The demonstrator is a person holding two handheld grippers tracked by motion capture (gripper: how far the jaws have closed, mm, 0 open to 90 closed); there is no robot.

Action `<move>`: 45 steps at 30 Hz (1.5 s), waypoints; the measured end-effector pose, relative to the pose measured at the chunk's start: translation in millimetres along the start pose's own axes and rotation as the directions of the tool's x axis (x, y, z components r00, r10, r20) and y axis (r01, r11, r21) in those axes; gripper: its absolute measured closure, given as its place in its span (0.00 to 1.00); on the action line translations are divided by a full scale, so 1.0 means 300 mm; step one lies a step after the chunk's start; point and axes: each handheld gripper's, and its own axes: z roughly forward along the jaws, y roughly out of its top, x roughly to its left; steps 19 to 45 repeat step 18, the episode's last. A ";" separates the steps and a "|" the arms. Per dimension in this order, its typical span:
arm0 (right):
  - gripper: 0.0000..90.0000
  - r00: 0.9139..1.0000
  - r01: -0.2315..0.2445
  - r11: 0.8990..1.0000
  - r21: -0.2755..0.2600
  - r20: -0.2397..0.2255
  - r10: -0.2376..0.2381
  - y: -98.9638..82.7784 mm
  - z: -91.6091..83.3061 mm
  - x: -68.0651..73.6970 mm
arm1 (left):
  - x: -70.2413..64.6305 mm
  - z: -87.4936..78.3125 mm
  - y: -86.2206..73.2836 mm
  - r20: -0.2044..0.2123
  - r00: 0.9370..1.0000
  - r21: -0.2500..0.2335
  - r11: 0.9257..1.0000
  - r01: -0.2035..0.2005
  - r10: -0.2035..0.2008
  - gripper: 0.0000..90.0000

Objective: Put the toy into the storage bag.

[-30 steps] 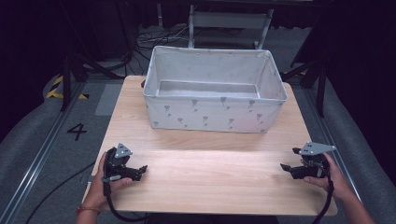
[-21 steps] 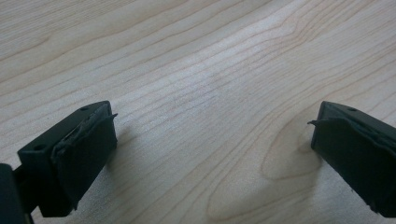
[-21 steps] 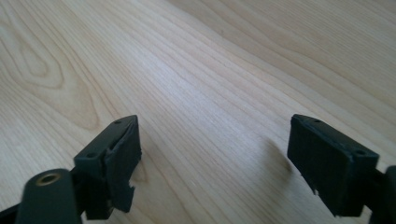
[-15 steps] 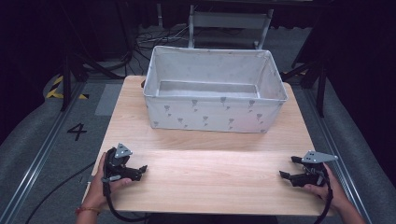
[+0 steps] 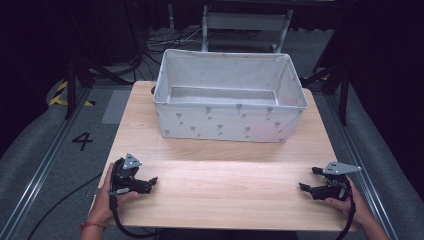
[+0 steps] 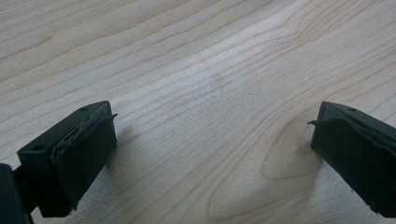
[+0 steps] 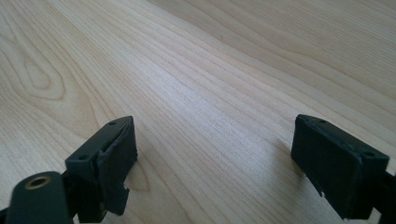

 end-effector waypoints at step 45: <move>0.15 1.000 -0.010 1.000 0.002 0.014 0.010 0.000 0.000 0.004 | -0.005 0.003 0.004 -0.014 1.000 0.002 1.000 0.016 -0.016 0.00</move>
